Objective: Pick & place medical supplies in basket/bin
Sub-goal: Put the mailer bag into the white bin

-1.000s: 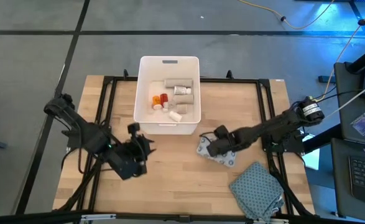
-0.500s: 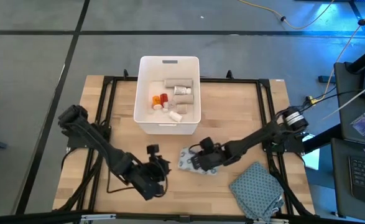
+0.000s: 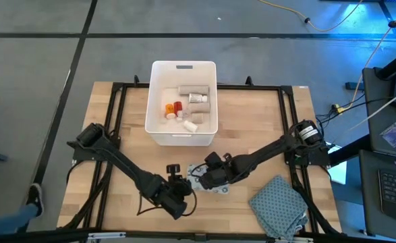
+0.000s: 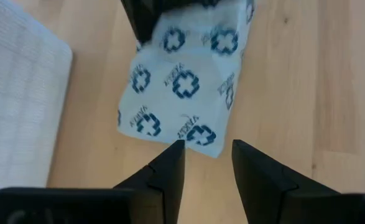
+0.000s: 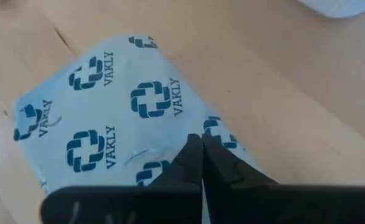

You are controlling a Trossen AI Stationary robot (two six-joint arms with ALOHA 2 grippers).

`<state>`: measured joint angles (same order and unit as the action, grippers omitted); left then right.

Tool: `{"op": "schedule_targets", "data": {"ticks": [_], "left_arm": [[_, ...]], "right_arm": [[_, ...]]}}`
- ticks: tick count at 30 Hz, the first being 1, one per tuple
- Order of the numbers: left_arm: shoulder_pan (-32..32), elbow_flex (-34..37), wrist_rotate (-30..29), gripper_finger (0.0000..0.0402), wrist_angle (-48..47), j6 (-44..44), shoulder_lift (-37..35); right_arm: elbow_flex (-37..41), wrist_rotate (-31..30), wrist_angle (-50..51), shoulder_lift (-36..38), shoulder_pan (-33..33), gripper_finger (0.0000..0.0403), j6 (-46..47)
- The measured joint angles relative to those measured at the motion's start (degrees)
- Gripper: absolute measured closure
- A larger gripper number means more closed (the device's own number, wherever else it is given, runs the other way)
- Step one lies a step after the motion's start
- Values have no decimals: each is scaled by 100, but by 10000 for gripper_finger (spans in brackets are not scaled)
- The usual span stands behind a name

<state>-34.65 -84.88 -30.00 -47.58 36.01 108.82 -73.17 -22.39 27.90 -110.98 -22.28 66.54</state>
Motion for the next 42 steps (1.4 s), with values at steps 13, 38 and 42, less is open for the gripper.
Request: {"op": "schedule_targets", "data": {"ticks": [13, 38, 42], "left_arm": [[31, 0, -238, 322, 165, 241, 376], [636, 4, -134, 400, 1488, -1037, 469], [970, 2, 540, 400, 1522, -1248, 469]], "right_arm": [[-1330, 950, 2557, 42, 89, 365, -709], [-2122, -1189, 3620, 659, -2432, 266, 2886], [-2122, -2311, 2806, 359, -2753, 266, 1991]]}}
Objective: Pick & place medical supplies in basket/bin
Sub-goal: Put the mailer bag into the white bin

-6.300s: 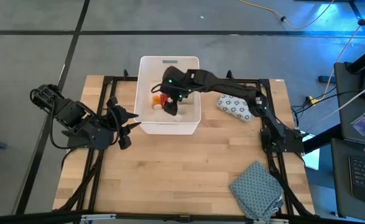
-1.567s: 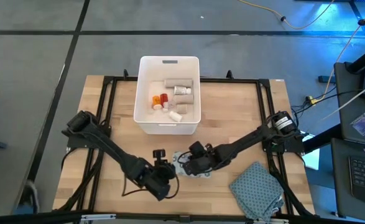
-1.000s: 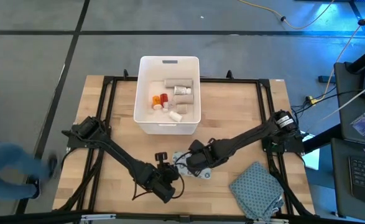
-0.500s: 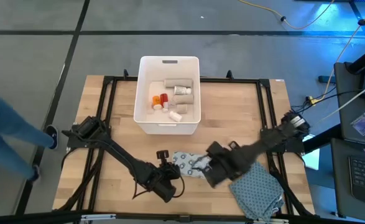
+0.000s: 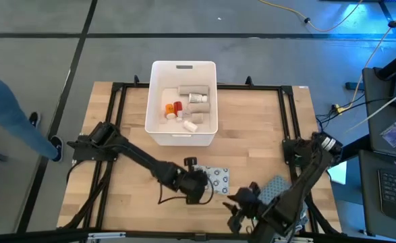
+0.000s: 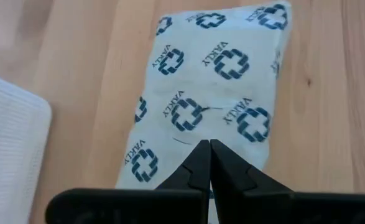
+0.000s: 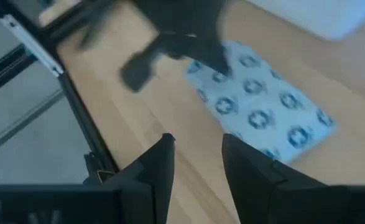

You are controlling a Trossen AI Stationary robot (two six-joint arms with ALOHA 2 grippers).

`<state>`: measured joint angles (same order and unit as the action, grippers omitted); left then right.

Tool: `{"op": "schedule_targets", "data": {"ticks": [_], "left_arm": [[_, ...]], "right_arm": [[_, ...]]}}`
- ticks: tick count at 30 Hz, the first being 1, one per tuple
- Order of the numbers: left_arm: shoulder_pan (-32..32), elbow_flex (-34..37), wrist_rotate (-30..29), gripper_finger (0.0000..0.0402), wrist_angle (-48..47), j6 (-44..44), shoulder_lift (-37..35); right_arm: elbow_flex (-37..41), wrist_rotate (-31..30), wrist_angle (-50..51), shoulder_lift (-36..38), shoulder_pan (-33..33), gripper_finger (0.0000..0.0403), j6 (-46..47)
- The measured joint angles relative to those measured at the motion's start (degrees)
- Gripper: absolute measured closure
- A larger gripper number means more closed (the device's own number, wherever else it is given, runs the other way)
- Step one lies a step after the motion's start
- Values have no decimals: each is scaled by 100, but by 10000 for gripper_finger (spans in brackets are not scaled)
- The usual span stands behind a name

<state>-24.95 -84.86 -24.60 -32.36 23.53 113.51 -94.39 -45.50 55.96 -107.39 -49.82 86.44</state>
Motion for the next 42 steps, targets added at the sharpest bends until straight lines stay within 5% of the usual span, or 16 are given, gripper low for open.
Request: {"op": "schedule_targets", "data": {"ticks": [4, 10, 19, 24, 32, 42], "left_arm": [[290, 0, 517, 400, -11, 22, 0], [499, -4, 850, 400, -42, 475, 125], [567, -46, 1603, 400, 28, 1221, 536], [557, -48, 2091, 400, 44, 1701, 577], [555, -26, 2825, 400, 124, 2235, 584], [424, 7, 3547, 400, 743, 2547, 627]], "right_arm": [[0, -91, -422, -405, -71, 266, -740], [7, 287, -604, -923, -2, 253, -595], [7, 260, -609, -1689, 231, 111, -902], [2, 898, -610, -2019, 388, 58, -1265], [9, 945, -563, -2180, 406, 64, -2500], [7, 874, -419, -2175, 803, 83, -2287]]}}
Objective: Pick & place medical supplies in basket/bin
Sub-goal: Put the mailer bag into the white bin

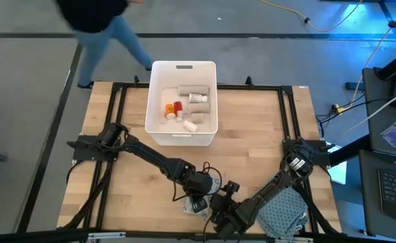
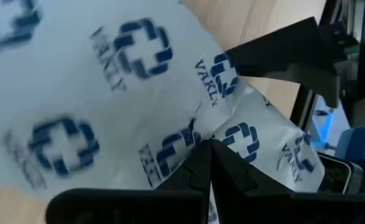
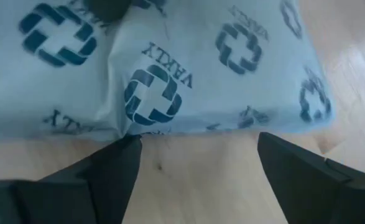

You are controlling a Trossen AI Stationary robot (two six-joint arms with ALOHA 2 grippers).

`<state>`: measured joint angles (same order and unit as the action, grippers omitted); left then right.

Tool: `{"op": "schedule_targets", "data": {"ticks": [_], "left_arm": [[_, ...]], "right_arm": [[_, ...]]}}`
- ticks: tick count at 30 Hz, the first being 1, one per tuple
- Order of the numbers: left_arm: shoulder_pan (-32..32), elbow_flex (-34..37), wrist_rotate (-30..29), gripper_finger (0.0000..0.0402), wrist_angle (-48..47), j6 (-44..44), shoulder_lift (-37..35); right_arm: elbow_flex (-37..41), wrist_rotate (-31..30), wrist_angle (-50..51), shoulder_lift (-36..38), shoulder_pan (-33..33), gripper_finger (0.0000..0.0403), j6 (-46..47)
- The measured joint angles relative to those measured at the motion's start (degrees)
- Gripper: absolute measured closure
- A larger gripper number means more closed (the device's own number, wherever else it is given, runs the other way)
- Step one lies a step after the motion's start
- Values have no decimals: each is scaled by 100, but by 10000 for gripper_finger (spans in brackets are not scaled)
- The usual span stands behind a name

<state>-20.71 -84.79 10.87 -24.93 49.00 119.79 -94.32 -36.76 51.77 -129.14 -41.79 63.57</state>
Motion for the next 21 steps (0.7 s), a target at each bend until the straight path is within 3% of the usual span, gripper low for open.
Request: {"op": "schedule_targets", "data": {"ticks": [7, 11, 17, 21], "left_arm": [[-2, 22, -373, 400, 30, -125, -158], [12, 37, -910, 400, -94, -299, -492], [5, 9, -1436, 400, -982, -464, -967], [-99, 9, -1663, 400, -1767, -399, -1058]], "right_arm": [[0, 270, 69, 2, 96, 83, -388], [-2, 536, 241, 48, 38, 83, -206], [-2, 941, 611, 383, -113, 83, 721], [-2, 1270, 380, 668, -205, 83, 1821]]}}
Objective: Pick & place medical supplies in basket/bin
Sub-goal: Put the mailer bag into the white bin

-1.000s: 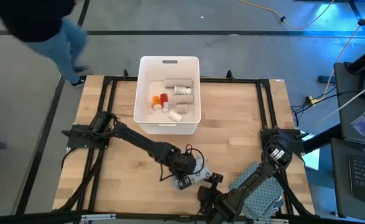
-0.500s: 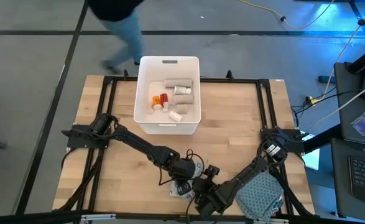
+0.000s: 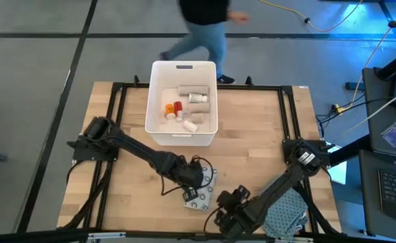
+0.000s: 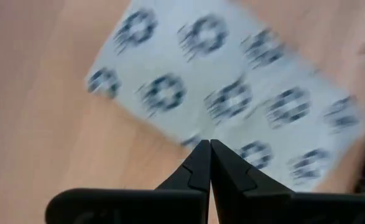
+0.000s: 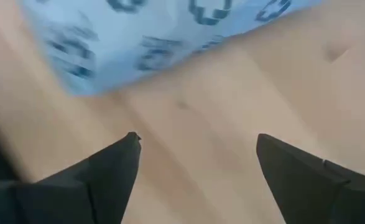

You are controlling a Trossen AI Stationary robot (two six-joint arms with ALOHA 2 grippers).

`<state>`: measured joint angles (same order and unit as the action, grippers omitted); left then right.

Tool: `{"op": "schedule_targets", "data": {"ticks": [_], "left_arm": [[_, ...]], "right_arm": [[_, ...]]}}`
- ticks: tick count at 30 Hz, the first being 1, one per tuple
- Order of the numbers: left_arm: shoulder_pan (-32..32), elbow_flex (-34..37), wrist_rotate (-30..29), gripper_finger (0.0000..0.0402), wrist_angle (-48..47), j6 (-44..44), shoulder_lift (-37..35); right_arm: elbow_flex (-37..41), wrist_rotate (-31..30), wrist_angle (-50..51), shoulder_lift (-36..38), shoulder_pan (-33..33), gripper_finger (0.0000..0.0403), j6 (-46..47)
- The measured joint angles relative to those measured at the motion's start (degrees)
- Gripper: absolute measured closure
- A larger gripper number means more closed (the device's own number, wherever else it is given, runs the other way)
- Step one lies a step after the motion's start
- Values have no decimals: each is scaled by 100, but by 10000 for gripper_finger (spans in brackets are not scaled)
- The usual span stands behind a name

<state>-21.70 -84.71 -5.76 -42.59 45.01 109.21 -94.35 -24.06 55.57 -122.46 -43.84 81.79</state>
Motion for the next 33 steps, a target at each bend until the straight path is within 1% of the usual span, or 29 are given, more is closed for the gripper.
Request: {"op": "schedule_targets", "data": {"ticks": [5, 7, 10, 14, 17, 20, 21, 24, 27, 30, 33], "left_arm": [[-233, 0, -430, 400, -496, 70, 109], [-280, -2, -535, 400, -444, 70, 132], [-337, 0, -530, 400, -464, 33, 148], [-390, 0, -567, 400, -455, 31, 147], [-432, -2, -568, 400, -476, 29, 147], [-488, -2, -624, 400, -533, 29, 147], [-502, -1, -667, 400, -528, 29, 147], [-535, -2, -708, 400, -544, 26, 147], [-531, -1, -727, 400, -600, 27, 147], [-556, -1, -736, 400, -580, 27, 144], [-570, -2, -714, 400, -546, 27, 142]], "right_arm": [[-2, -17, -661, 156, -111, 83, 1195], [-2, 6, -710, 156, -106, 83, 1547], [-2, 48, -762, 156, -95, 83, 1695], [72, 283, -781, 296, -49, 83, 1513], [477, 319, -814, 682, -31, 83, 1408], [1179, 245, -900, 1291, -30, 83, 1575], [1461, 145, -1095, 1523, -35, 83, 1595], [2474, -320, -2193, 2243, -63, 83, 1660], [3598, -899, -3882, 2771, -67, 83, 1860], [4493, -1489, -5775, 2884, -67, 83, 2001], [4928, -1830, -7138, 2726, -25, 83, 1851]]}}
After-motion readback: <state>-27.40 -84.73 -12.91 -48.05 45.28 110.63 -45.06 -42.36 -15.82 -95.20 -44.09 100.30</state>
